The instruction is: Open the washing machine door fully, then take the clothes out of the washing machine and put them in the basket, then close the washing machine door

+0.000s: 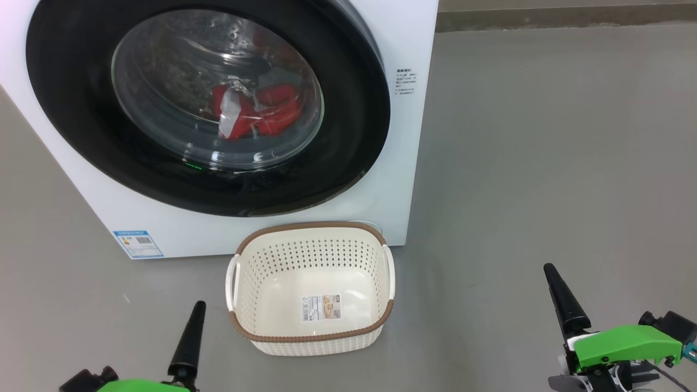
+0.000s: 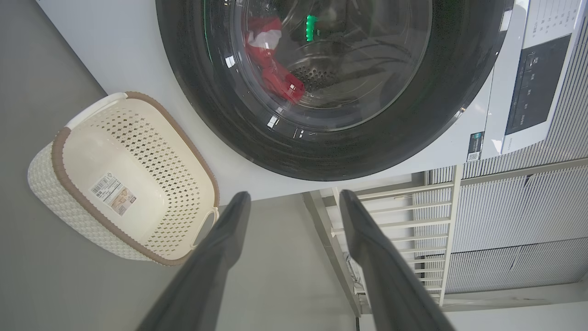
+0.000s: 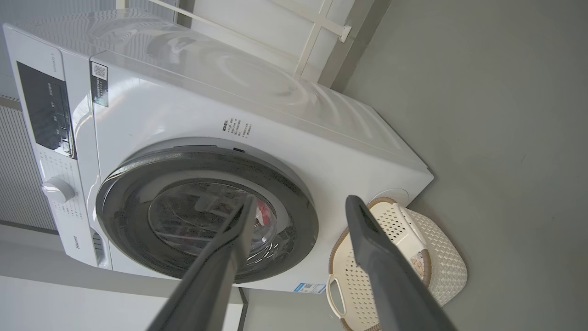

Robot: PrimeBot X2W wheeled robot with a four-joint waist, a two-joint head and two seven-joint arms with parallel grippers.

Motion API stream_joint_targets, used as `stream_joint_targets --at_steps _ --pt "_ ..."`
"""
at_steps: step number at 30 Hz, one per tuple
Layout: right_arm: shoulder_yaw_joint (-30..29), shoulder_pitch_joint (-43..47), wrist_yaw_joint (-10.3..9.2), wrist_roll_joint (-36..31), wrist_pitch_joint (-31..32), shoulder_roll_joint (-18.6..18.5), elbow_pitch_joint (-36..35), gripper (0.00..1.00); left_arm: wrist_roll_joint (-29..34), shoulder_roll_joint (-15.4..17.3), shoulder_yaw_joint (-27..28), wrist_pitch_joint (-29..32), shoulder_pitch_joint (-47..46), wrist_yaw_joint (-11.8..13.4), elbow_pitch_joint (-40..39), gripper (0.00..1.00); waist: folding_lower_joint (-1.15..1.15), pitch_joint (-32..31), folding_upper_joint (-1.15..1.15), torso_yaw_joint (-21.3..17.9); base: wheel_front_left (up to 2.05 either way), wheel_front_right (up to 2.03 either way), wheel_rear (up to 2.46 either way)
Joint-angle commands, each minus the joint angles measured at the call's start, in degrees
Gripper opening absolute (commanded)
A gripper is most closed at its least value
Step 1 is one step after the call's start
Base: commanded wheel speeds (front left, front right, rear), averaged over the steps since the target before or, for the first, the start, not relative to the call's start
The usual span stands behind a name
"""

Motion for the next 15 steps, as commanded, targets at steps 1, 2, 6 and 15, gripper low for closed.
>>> stream_joint_targets --at_steps 1,2,6,15 --pt "0.41 -3.35 0.02 -2.56 -0.78 -0.52 -1.23 1.0 2.26 0.62 0.31 -0.86 -2.48 0.46 -1.86 1.0 -0.01 0.0 0.0 -0.05 0.0 0.0 0.0" --pt "0.41 -3.48 0.02 -3.69 -0.94 -0.5 -1.29 1.0 3.17 0.63 0.26 -1.03 -2.54 0.67 -1.94 1.0 -0.01 -0.01 0.0 -0.09 0.0 0.0 0.0" --pt "0.62 -3.93 0.02 -8.19 -1.62 -0.46 -1.67 1.0 6.91 0.67 -0.02 -1.71 -2.98 1.36 -2.08 1.0 -0.01 -0.01 0.0 -0.18 0.0 0.0 0.0" --pt "1.26 -4.74 0.02 -17.2 -3.13 -0.52 -2.32 1.0 14.63 0.79 -1.46 -3.25 -3.97 2.31 -1.92 1.0 -0.01 -0.11 0.0 -0.25 0.0 0.0 0.0"
